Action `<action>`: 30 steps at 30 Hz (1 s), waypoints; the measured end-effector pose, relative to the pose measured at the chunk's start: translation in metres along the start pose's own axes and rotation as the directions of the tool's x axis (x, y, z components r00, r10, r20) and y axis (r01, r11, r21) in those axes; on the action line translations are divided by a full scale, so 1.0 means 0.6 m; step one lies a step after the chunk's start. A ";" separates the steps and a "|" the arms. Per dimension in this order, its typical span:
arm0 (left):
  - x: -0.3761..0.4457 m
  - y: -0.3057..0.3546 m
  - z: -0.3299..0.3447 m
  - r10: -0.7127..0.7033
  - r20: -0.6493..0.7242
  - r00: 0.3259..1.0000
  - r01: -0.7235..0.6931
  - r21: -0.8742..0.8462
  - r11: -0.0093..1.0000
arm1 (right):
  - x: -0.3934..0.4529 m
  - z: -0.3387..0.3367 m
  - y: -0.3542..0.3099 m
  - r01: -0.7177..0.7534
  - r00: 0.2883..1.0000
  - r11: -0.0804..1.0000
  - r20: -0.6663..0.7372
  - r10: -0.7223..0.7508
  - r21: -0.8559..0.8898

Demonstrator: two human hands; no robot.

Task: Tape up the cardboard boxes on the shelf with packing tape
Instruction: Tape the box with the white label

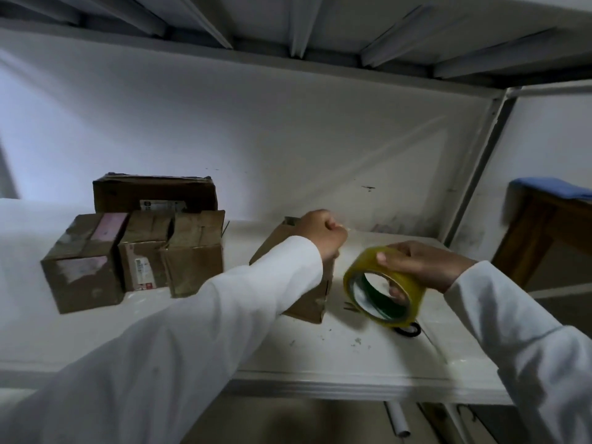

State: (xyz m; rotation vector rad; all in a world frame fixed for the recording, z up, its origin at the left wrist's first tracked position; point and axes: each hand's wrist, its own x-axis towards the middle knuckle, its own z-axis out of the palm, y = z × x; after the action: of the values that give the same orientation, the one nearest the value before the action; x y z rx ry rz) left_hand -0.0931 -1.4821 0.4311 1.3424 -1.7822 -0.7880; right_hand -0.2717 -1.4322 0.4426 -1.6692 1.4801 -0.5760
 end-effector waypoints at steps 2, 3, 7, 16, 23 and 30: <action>0.010 0.002 -0.009 -0.028 -0.054 0.998 0.024 -0.063 0.998 | 0.009 -0.012 -0.005 -0.144 0.987 0.960 -0.105 0.122 -0.242; 0.012 0.001 -0.018 -0.047 -0.062 0.997 0.043 -0.068 0.997 | 0.012 -0.015 -0.007 -0.156 0.984 0.953 -0.127 0.126 -0.260; 0.023 -0.041 -0.062 -0.149 -0.090 0.985 0.146 -0.048 0.988 | 0.009 -0.008 -0.019 -0.042 0.986 0.999 -0.160 0.037 -0.027; 0.038 -0.144 -0.093 -0.235 -0.206 0.950 0.269 0.156 0.950 | 0.101 0.037 -0.013 -0.292 0.951 0.744 -0.261 0.162 -0.600; 0.049 -0.159 -0.094 -0.166 -0.136 0.977 0.210 0.455 0.865 | 0.137 0.048 0.001 -0.308 0.951 0.699 -0.203 0.232 -0.645; 0.040 -0.160 -0.091 -0.114 -0.167 0.979 0.201 0.750 0.630 | 0.177 0.074 0.027 -0.364 0.931 0.666 -0.228 0.285 -0.651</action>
State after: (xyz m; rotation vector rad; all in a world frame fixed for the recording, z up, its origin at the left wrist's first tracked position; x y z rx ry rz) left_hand -0.0027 -1.5316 0.3849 2.0633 -2.0145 0.0286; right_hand -0.2246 -1.5220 0.3859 -1.8409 2.1954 0.1301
